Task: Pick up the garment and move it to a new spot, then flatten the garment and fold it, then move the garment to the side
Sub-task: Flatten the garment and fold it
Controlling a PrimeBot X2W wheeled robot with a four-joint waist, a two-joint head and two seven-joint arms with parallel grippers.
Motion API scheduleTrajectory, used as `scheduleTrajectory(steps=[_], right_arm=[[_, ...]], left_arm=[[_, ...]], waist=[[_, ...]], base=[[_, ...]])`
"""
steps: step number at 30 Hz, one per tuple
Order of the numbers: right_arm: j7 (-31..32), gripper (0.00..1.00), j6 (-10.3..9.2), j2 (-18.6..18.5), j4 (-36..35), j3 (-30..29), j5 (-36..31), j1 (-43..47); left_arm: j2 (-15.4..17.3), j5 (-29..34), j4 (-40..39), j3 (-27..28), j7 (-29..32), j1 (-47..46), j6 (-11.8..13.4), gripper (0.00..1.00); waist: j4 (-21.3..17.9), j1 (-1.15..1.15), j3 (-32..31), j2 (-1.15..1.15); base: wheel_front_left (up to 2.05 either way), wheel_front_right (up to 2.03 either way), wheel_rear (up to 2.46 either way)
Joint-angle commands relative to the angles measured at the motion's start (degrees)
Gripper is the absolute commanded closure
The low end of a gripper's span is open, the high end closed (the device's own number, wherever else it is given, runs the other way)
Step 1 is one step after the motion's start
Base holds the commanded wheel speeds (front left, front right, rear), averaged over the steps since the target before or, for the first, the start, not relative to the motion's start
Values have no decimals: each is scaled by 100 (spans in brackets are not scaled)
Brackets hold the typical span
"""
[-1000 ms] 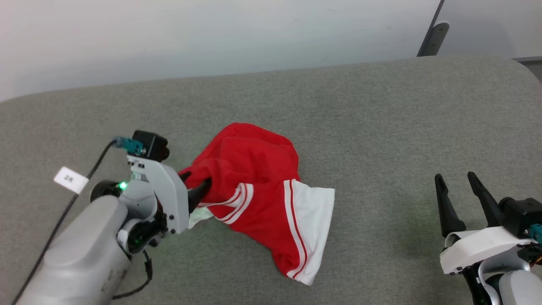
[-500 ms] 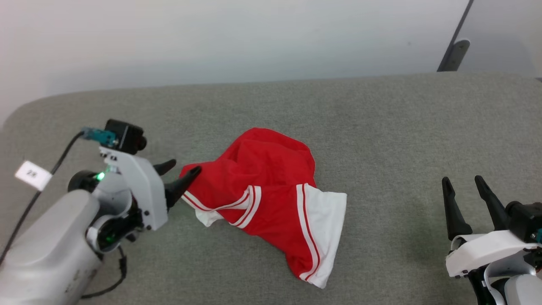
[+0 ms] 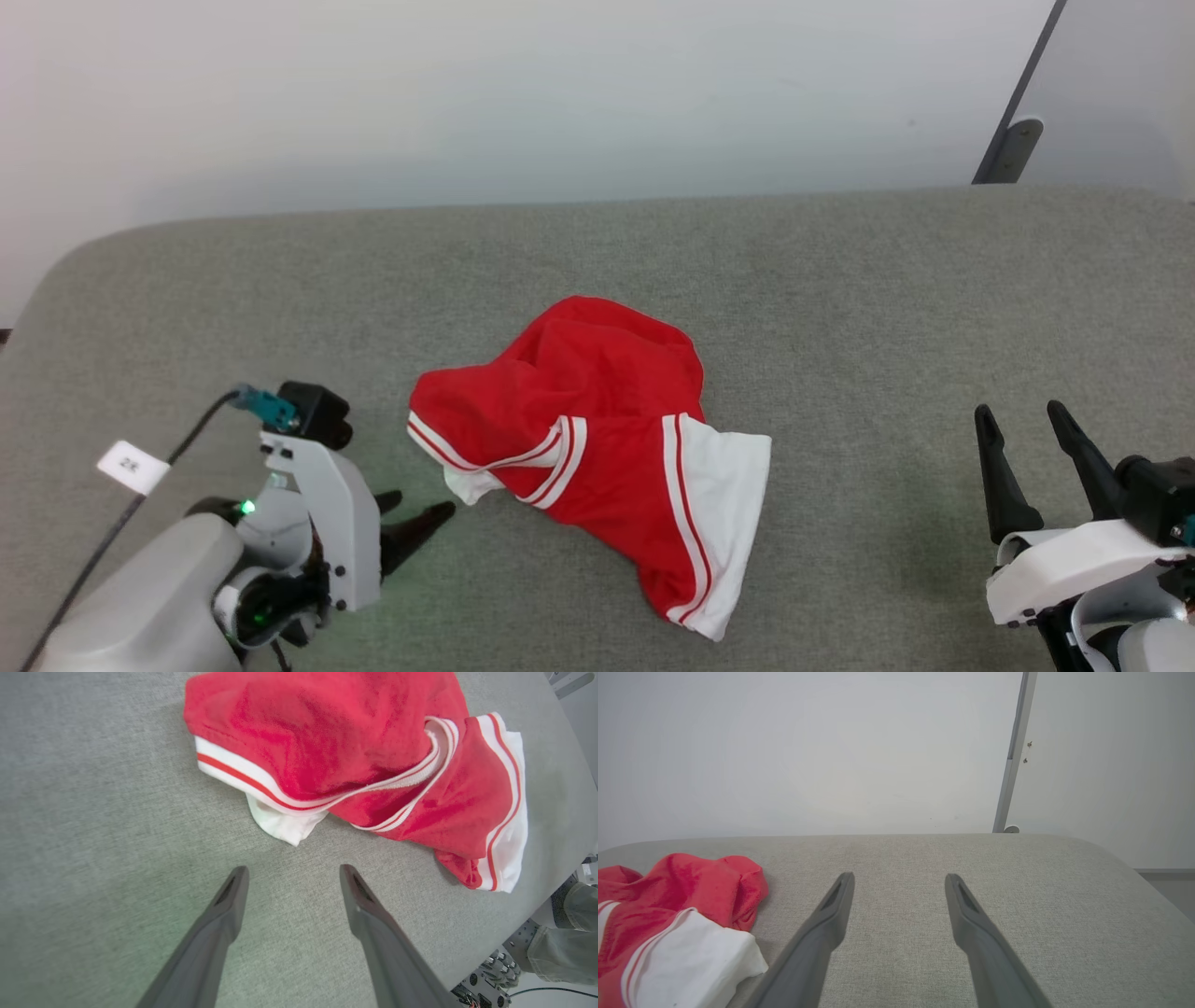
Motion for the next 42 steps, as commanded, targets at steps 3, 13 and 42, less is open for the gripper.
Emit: scheduleTrajectory(steps=[3, 13, 42], right_arm=[[48, 0, -8, -49, -120, 47, 9, -78], [38, 0, -8, -33, -264, 85, -14, -268], [-16, 0, -8, 24, -189, -97, -61, -217]], left_arm=[[-130, -97, 117, 1, 28, 33, -11, 0], [-245, -141, 545, 84, -173, -184, -12, 0], [162, -303, 1023, -180, -509, -507, -3, 100]], waist=[[-109, 0, 177, 0], [-363, 0, 539, 0], [-76, 0, 585, 0]], base=[[0, 0, 0], [0, 0, 0], [0, 0, 0]])
